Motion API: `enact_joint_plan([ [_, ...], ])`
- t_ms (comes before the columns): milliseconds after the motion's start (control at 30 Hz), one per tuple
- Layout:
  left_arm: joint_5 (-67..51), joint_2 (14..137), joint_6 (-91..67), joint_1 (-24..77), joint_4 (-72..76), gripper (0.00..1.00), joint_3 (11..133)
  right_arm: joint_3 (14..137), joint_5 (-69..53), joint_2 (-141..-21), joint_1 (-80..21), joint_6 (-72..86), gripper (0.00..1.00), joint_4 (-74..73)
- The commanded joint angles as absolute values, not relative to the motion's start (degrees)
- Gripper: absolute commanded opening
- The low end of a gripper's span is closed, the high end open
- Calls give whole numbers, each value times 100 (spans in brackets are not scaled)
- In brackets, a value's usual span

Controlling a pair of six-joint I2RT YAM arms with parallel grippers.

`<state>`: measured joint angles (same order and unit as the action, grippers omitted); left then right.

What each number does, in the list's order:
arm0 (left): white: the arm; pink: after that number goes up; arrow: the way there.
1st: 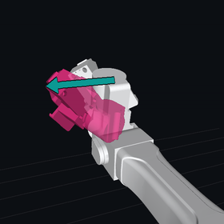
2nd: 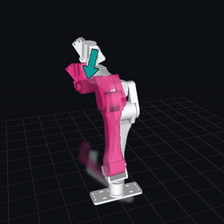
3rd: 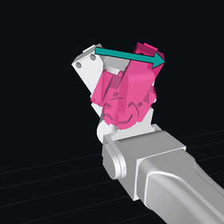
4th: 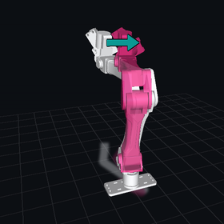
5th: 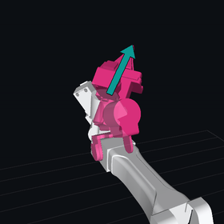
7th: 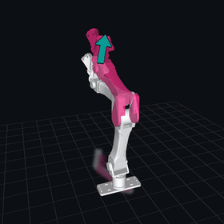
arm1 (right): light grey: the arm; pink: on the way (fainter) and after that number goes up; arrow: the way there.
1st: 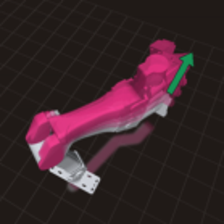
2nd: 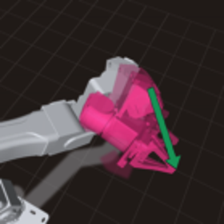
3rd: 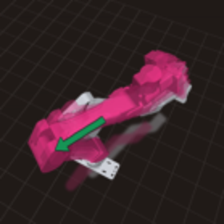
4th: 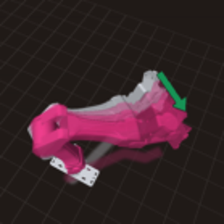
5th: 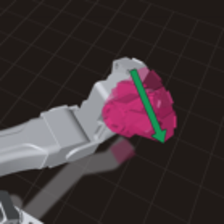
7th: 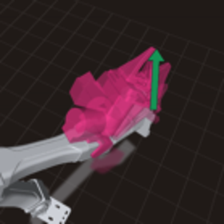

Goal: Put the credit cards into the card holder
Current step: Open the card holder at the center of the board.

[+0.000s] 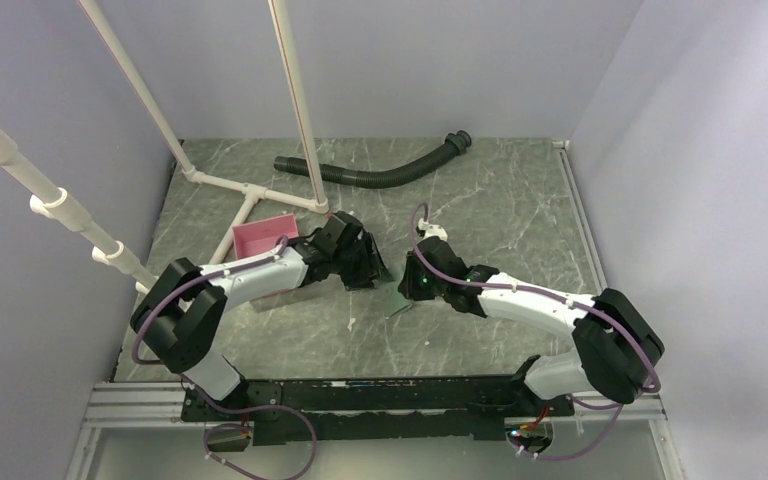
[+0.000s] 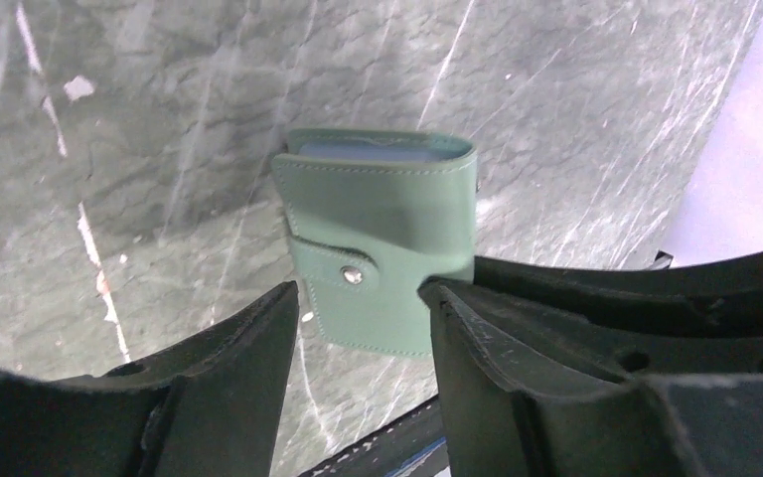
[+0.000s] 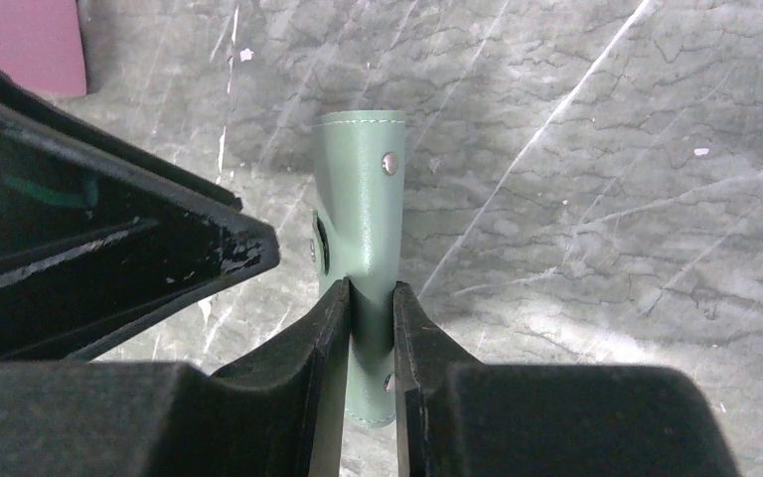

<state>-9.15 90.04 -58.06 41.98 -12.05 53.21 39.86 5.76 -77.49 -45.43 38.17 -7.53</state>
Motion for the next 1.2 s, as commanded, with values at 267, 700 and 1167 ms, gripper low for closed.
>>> enact_joint_plan([
  [267,-1039,9836,-6182,4396,-1385,42,5934,4260,948,-7417,-4557,3902,0,-913],
  [700,-1563,9917,-6159,4412,-98,53,5516,4328,1026,-7379,-4489,3836,0,-923],
  [1167,-1947,9959,-5503,3828,-198,0,5676,4448,308,-7389,-3827,3589,0,-513],
])
